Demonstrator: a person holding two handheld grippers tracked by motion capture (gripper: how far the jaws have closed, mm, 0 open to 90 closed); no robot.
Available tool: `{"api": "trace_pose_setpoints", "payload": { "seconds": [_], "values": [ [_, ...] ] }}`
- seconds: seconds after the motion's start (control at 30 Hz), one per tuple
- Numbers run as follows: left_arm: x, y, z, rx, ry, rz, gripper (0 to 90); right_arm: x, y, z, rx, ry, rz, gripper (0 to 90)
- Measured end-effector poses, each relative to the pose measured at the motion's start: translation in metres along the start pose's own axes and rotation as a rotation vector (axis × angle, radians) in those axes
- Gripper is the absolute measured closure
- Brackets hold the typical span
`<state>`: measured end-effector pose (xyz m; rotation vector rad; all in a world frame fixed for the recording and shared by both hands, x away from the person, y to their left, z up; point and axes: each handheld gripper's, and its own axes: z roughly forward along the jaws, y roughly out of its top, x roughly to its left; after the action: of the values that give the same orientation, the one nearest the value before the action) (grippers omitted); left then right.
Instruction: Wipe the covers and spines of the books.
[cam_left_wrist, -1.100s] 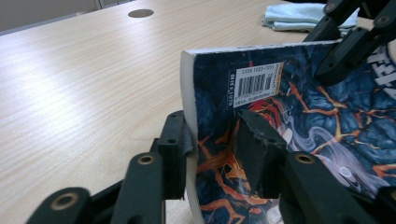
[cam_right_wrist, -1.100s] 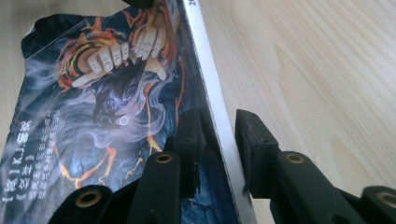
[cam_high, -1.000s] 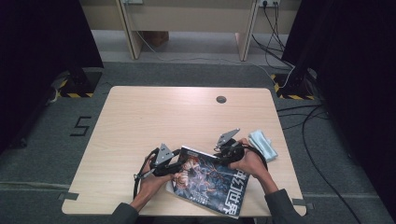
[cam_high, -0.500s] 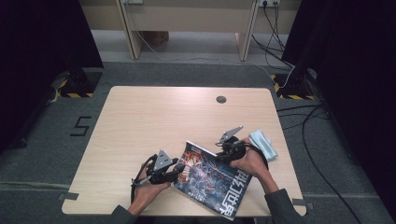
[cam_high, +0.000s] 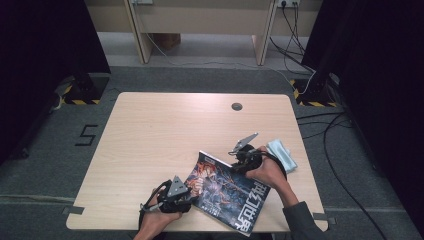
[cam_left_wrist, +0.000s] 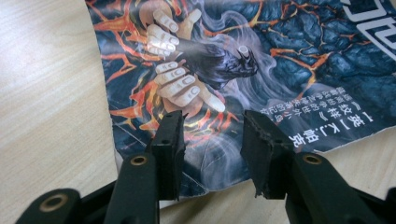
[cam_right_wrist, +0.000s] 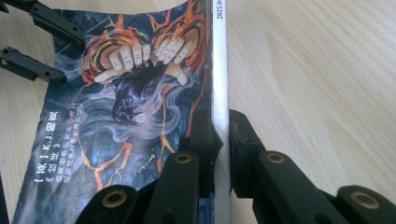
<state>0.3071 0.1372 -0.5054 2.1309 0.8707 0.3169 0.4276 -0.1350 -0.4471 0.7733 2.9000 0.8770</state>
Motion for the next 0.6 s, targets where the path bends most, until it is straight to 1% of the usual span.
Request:
{"api": "trace_pose_setpoints", "payload": {
  "seconds": [0.13,0.23,0.27,0.3,0.33,0.37,0.47,0.5,0.53,0.57,0.6],
  "values": [
    [0.000,-0.001,0.000,0.002,0.002,0.005,59.6,-0.001,0.000,0.000,0.003,0.006,0.006,83.1],
    [0.000,-0.001,0.001,0.007,0.004,0.010,59.8,-0.001,0.001,0.000,0.004,0.011,0.000,83.2],
    [0.000,-0.001,0.001,0.007,0.004,0.009,59.9,-0.001,0.002,-0.002,0.010,0.017,0.013,83.3],
    [0.000,-0.001,0.001,0.004,0.006,0.007,59.9,-0.002,0.002,-0.002,0.003,0.022,0.006,83.3],
    [0.000,-0.001,0.001,0.001,0.010,0.006,59.8,-0.002,0.003,-0.004,0.006,0.027,0.016,83.3],
    [0.000,-0.001,0.001,0.004,0.012,0.007,59.8,-0.003,0.004,-0.005,0.004,0.031,0.014,83.3],
    [-0.001,0.000,0.002,0.002,0.015,0.014,59.8,-0.002,0.009,-0.008,0.013,0.027,0.008,83.3],
    [-0.002,0.000,0.002,0.002,0.017,0.015,59.8,-0.001,0.010,-0.009,0.015,0.031,0.018,83.3],
    [-0.002,0.000,0.002,0.005,0.018,0.019,59.8,-0.002,0.011,-0.010,0.012,0.037,0.004,83.3],
    [-0.002,0.000,0.002,0.007,0.018,0.026,59.9,-0.002,0.012,-0.010,0.012,0.034,0.001,83.3],
    [-0.002,0.000,0.003,0.006,0.018,0.026,60.0,-0.001,0.013,-0.011,0.019,0.041,-0.004,83.3]
  ]
}}
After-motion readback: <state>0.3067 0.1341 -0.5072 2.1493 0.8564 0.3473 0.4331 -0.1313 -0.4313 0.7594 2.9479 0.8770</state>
